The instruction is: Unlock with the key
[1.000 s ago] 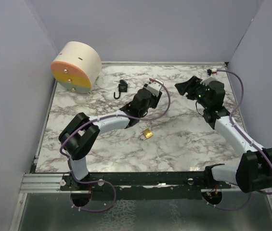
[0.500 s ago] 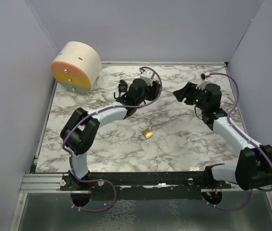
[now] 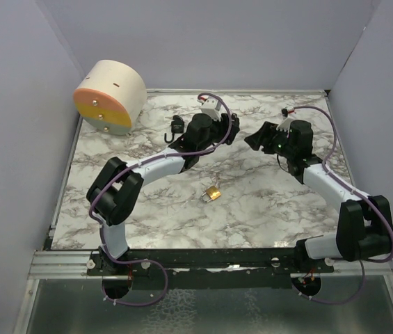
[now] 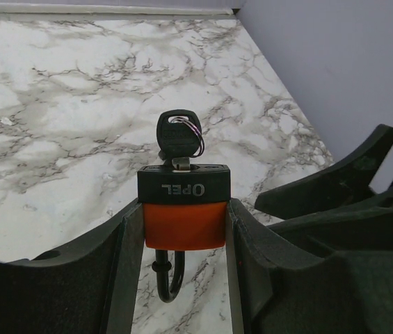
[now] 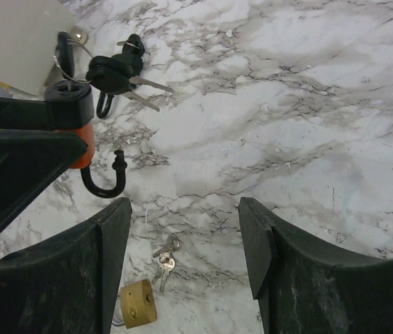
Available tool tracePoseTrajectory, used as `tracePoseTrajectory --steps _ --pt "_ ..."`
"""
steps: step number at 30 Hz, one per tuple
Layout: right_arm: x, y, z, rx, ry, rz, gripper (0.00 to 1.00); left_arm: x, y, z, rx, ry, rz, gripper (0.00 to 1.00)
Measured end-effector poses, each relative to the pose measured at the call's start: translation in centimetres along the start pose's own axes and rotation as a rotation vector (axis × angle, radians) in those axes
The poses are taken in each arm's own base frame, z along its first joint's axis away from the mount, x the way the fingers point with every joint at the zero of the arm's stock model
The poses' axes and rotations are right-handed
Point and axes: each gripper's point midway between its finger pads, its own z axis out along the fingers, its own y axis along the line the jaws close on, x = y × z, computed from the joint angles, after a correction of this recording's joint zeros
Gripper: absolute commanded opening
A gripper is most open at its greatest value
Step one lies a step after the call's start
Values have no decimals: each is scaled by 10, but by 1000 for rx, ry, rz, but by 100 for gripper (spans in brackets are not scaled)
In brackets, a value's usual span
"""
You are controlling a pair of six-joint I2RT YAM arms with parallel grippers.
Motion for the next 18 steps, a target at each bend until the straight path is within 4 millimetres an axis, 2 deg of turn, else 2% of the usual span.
tracePoseTrajectory --steps 8,18 --pt "10 -6 9 6 40 14 64 -10 -29 -5 60 -37 -31 0" --pt "16 -7 11 1 60 21 64 -7 -60 -7 118 -40 -32 0"
